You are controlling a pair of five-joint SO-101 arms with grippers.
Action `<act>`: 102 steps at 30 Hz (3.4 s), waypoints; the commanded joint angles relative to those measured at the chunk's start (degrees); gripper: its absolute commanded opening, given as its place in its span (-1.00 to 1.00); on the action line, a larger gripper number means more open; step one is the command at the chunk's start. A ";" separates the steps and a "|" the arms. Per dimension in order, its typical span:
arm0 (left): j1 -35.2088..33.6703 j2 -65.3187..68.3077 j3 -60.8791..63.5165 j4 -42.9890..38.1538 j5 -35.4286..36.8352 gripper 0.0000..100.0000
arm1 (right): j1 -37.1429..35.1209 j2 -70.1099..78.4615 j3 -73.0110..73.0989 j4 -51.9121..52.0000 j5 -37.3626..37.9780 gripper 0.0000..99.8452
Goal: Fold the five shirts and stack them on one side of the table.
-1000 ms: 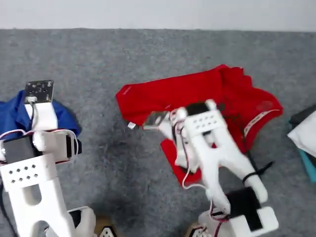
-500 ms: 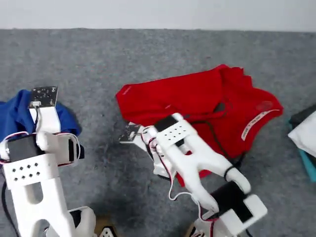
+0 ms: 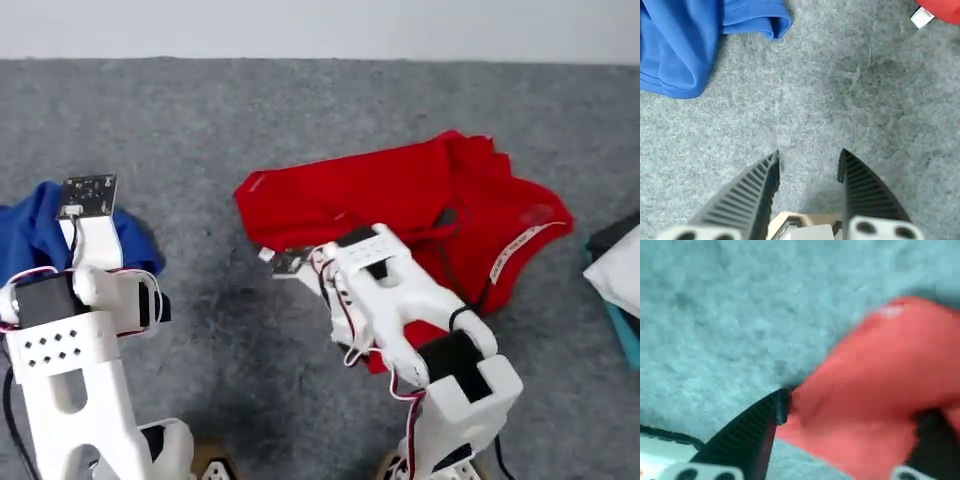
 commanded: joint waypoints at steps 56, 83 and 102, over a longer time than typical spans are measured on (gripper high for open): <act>27.96 1.14 0.92 -20.22 -0.09 -0.63 | 22.99 -33.80 -1.49 26.15 10.29 -0.09; 59.52 90.99 -81.10 -6.07 6.95 -0.63 | 63.60 -33.27 7.82 12.44 6.07 -0.09; 59.78 111.56 -109.58 1.67 8.35 -0.71 | 64.13 -33.27 8.00 9.19 7.03 -0.09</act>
